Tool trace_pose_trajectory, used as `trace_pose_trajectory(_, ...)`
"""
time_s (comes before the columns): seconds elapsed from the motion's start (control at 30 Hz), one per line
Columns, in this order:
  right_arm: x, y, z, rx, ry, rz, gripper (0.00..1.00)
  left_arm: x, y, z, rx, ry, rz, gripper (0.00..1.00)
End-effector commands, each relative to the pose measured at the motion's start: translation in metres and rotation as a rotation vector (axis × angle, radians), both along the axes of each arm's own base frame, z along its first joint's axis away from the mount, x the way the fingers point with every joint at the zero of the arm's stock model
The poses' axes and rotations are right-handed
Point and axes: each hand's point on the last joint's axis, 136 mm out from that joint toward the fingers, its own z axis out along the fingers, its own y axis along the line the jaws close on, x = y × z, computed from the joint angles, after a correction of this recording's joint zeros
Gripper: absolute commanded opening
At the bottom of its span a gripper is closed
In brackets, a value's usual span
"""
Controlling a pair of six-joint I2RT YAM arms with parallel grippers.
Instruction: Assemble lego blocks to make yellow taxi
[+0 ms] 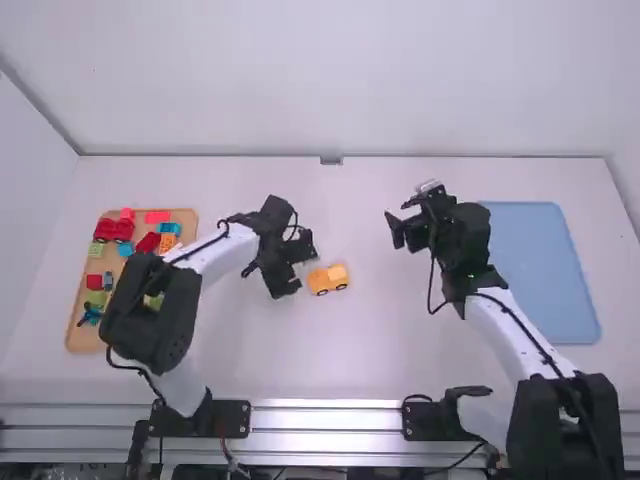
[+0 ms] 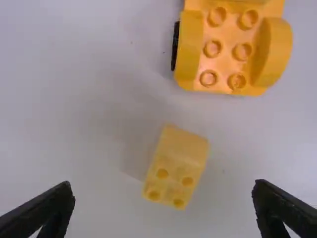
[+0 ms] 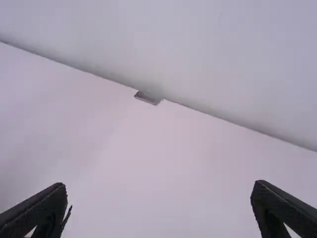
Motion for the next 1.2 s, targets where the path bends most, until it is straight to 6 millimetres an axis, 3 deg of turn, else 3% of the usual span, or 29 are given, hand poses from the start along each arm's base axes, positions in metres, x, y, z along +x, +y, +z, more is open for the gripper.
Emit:
trace_pose_trajectory(0.0,-0.006,0.006,0.007,0.038,-0.009,0.048,0.98,-0.001,0.000,-0.011,0.017,0.028,-0.017,0.94)
trace_pose_trajectory(0.17,-0.005,0.005,0.007,0.037,-0.009,0.047,0.98,-0.005,0.000,-0.028,0.021,0.078,-0.016,0.92)
trace_pose_trajectory(0.27,-0.005,0.005,0.007,0.038,-0.009,0.046,0.98,-0.004,-0.001,-0.032,0.021,0.076,-0.018,0.86)
trace_pose_trajectory(0.43,-0.006,0.005,0.006,0.037,-0.006,0.045,0.98,0.001,-0.003,-0.033,0.013,0.064,0.009,0.63)
trace_pose_trajectory(0.53,-0.006,0.005,0.006,0.034,-0.007,0.047,0.98,0.000,-0.003,-0.033,0.013,0.067,0.010,0.55)
trace_pose_trajectory(0.93,-0.005,0.004,0.006,0.032,-0.007,0.041,0.98,-0.012,0.001,-0.042,0.018,0.099,0.032,0.51)
trace_pose_trajectory(1.17,-0.005,0.004,0.006,0.032,-0.007,0.041,0.98,-0.005,0.003,-0.043,0.027,0.072,0.062,0.49)
